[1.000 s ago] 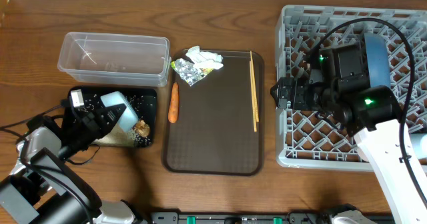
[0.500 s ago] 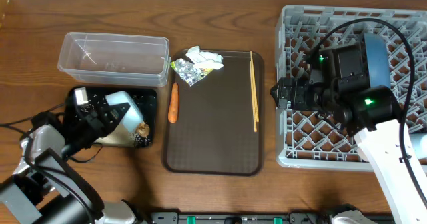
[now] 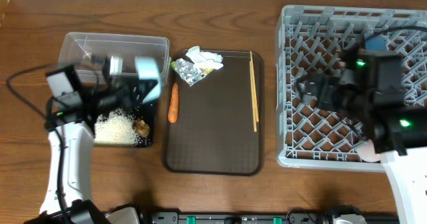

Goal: Sort waste into correct bins and load items into the dishwasher rack
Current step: 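Swing the emptied bowl right toward the right gripper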

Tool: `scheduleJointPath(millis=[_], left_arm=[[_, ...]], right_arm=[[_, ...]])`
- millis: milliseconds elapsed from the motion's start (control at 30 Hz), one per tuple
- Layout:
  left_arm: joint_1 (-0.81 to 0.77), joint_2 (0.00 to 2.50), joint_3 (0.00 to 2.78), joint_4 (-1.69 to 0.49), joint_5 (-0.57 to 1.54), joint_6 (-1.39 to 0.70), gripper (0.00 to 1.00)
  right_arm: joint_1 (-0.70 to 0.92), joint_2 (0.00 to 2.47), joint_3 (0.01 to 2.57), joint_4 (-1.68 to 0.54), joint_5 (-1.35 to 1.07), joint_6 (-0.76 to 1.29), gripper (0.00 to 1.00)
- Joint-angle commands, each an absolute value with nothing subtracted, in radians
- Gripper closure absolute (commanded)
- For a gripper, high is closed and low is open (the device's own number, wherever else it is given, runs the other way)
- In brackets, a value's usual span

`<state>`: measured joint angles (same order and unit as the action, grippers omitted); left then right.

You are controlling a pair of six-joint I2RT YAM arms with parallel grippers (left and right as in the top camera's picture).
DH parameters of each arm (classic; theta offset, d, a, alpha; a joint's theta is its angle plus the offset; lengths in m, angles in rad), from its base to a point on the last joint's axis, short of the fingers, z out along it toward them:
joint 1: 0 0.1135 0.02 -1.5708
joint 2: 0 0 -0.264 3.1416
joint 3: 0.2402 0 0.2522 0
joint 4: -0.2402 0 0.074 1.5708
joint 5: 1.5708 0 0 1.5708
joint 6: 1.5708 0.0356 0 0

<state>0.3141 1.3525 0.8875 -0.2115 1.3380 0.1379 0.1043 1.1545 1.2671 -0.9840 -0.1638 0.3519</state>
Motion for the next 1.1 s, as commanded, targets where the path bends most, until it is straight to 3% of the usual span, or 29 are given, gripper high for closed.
scheduleJointPath(millis=[0, 200, 333, 533, 800, 1067], left_arm=[[0.198, 1.350, 0.901, 0.028, 1.251, -0.324, 0.94], [-0.124, 1.394, 0.901, 0.516, 1.100, -0.657, 0.94], [-0.307, 1.472, 0.901, 0.585, 0.958, -0.676, 0.94], [-0.516, 1.660, 0.901, 0.811, 0.929, -0.712, 0.94], [-0.640, 1.902, 0.961, 1.140, 0.818, -0.876, 0.93], [-0.688, 2.035, 1.146, 1.146, 0.822, -0.896, 0.94]], right_arm=[[0.041, 1.121, 1.275, -1.000, -0.169, 0.355, 0.01], [-0.032, 1.106, 1.275, -1.045, -0.169, 0.359, 0.01], [-0.067, 1.106, 1.275, -1.056, -0.169, 0.379, 0.01], [-0.086, 1.106, 1.275, -1.078, -0.168, 0.381, 0.01], [-0.086, 1.106, 1.275, -1.116, -0.169, 0.381, 0.01], [-0.086, 1.106, 1.275, -1.151, -0.168, 0.381, 0.01]])
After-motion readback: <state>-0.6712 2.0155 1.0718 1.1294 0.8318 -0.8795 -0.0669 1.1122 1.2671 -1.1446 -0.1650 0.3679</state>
